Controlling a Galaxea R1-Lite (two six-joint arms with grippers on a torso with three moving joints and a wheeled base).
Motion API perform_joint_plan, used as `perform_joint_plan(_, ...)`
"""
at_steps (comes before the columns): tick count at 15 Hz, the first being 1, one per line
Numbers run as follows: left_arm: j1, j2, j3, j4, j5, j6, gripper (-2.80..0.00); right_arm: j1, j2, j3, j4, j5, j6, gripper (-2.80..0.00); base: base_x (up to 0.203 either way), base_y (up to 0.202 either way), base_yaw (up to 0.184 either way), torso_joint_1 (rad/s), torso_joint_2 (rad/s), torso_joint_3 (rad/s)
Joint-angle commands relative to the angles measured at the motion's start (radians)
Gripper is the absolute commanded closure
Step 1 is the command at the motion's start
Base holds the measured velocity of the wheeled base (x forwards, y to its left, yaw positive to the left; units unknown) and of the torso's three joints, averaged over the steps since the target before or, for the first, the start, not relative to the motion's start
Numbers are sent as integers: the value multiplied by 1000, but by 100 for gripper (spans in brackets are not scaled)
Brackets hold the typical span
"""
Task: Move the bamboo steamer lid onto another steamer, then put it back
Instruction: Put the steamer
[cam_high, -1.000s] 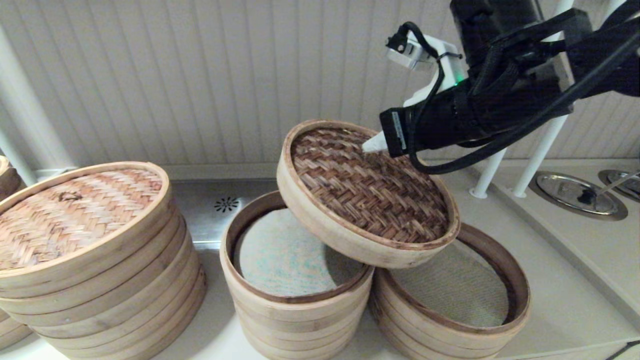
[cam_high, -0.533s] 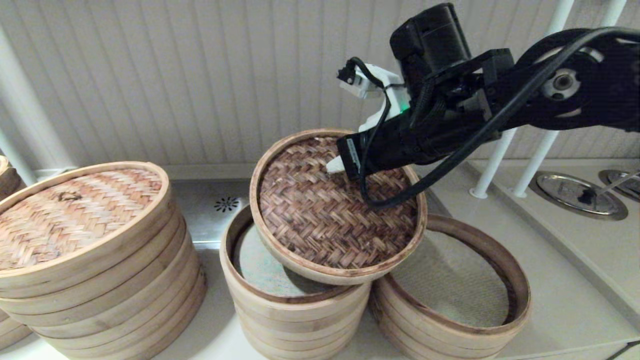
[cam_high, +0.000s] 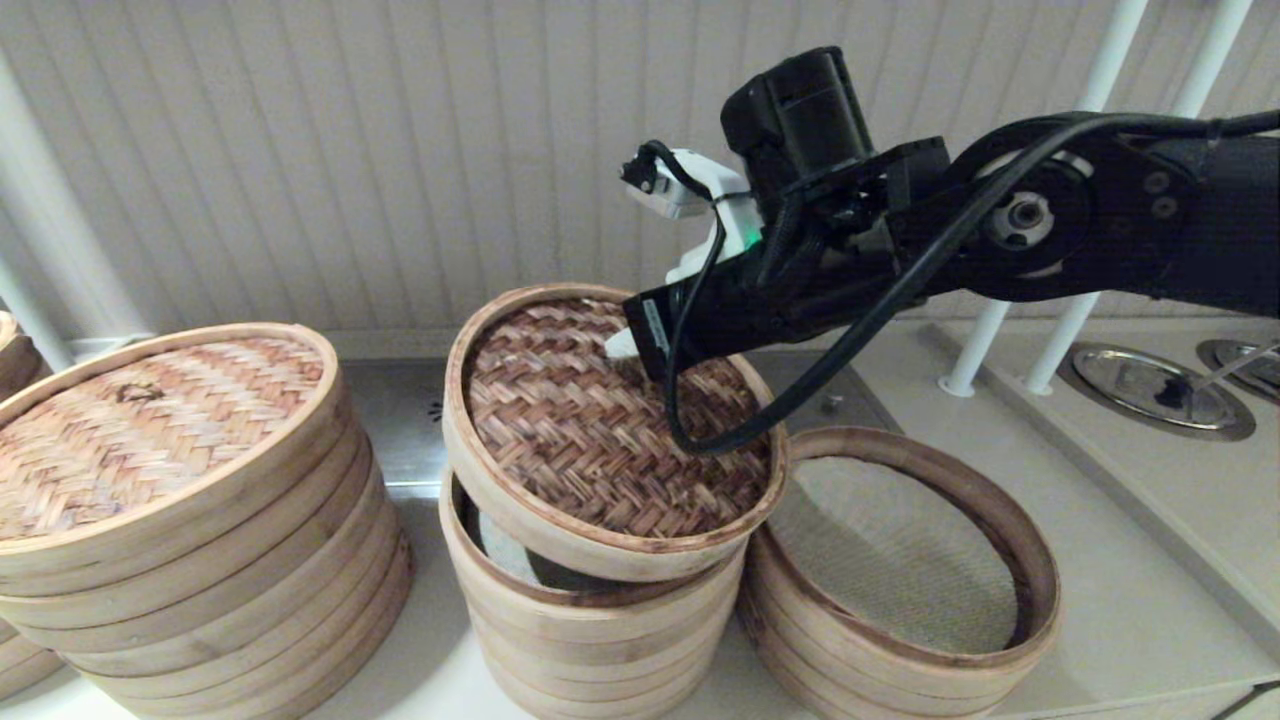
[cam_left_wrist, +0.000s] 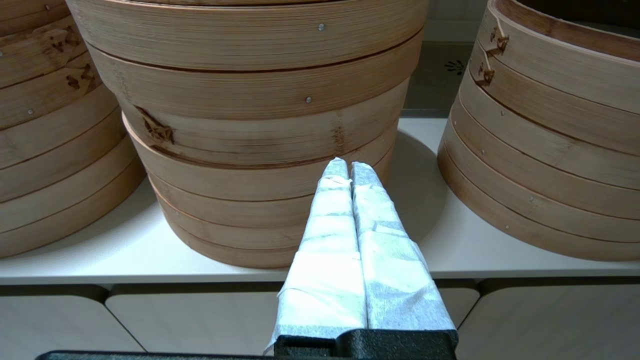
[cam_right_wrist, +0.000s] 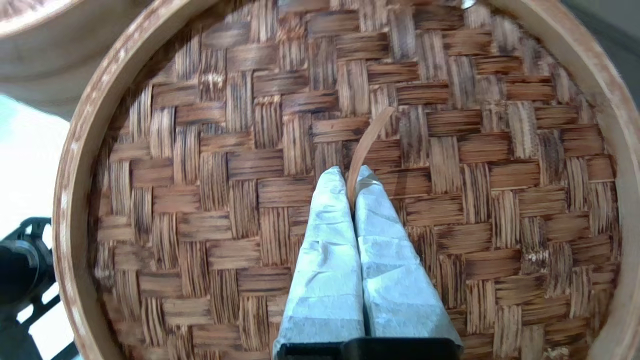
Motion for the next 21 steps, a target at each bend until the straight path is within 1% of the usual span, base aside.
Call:
perform_joint_plan(1, 0, 0, 0, 0, 0, -2, 0, 15, 40, 0, -26, 2, 2, 0, 0, 0, 0, 0, 0, 0)
perform_joint_plan(3, 0, 0, 0, 0, 1, 0, 0, 24, 51, 0, -27, 1, 0, 0, 0, 0, 0, 0, 0, 0)
perform_joint_plan(11, 0, 0, 0, 0, 1, 0, 0, 13, 87, 0, -35, 2, -17, 0, 0, 0, 0, 0, 0, 0)
perform_joint_plan(15, 0, 0, 0, 0, 1, 0, 0, 22, 110, 0, -59, 2, -17, 0, 0, 0, 0, 0, 0, 0)
perform_joint_plan(21, 0, 0, 0, 0, 1, 0, 0, 36, 106, 0, -58, 1, -17, 0, 0, 0, 0, 0, 0, 0)
